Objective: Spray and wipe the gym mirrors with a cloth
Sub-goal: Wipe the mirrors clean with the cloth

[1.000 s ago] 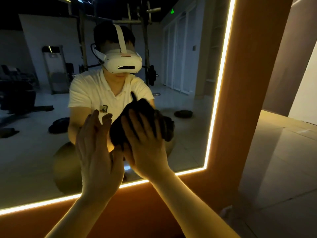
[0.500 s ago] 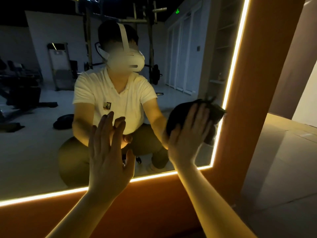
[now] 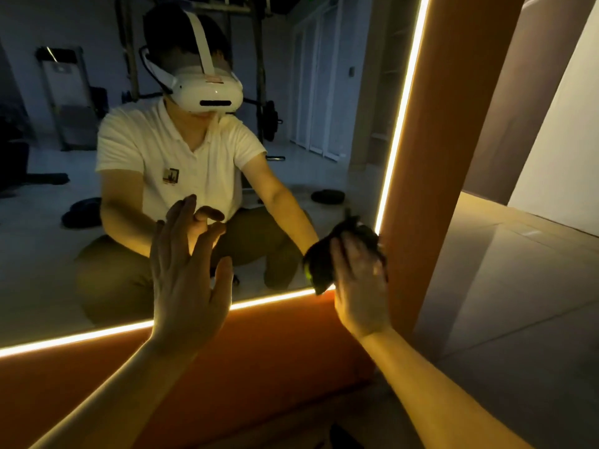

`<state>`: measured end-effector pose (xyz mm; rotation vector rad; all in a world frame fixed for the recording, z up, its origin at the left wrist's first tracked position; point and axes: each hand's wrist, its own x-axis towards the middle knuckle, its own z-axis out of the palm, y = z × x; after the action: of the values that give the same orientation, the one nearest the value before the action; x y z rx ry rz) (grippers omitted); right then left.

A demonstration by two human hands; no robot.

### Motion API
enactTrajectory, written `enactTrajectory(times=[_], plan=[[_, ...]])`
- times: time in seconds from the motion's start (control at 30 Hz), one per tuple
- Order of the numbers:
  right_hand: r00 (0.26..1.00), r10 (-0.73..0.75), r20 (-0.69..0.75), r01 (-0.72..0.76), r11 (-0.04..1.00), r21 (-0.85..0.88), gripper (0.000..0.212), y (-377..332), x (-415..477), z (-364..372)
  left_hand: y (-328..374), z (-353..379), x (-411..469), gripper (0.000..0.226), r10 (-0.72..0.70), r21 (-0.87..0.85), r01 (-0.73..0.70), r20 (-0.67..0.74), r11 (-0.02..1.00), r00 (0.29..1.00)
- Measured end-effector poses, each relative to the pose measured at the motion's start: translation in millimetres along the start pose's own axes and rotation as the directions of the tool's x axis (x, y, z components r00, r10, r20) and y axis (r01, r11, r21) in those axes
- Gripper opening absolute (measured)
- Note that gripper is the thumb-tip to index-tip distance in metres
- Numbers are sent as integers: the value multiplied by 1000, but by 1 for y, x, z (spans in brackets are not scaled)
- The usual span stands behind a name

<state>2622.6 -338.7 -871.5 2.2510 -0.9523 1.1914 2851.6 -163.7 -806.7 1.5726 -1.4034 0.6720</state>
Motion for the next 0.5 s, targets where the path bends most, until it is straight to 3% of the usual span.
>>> enactTrajectory(times=[0.03,0.07,0.27,0.33,0.4,0.47,0.5], plan=[[977,201,-70,-201,979,-5,72,14,3,-3,1,3,-2,49,-7,0,7,11,1000,1000],[944,306,-119,-307,952,15,68,23,6,-8,5,4,-3,49,-4,-15,4,20,1000,1000],[890,442,-112,-394,870,296,29,-31,12,-4,5,6,-10,50,44,-6,-44,51,999,998],[946,320,-52,-287,901,324,32,-70,3,3,4,4,-10,52,40,6,-41,75,999,996],[999,33,19,-37,934,356,33,-101,-10,9,0,0,-9,55,43,18,-45,96,999,994],[962,-256,98,216,928,304,33,-114,-19,11,-2,-2,-8,56,51,31,-55,103,998,993],[935,-331,128,291,921,257,34,-111,-20,11,-2,-2,-7,57,60,26,-63,99,998,993]])
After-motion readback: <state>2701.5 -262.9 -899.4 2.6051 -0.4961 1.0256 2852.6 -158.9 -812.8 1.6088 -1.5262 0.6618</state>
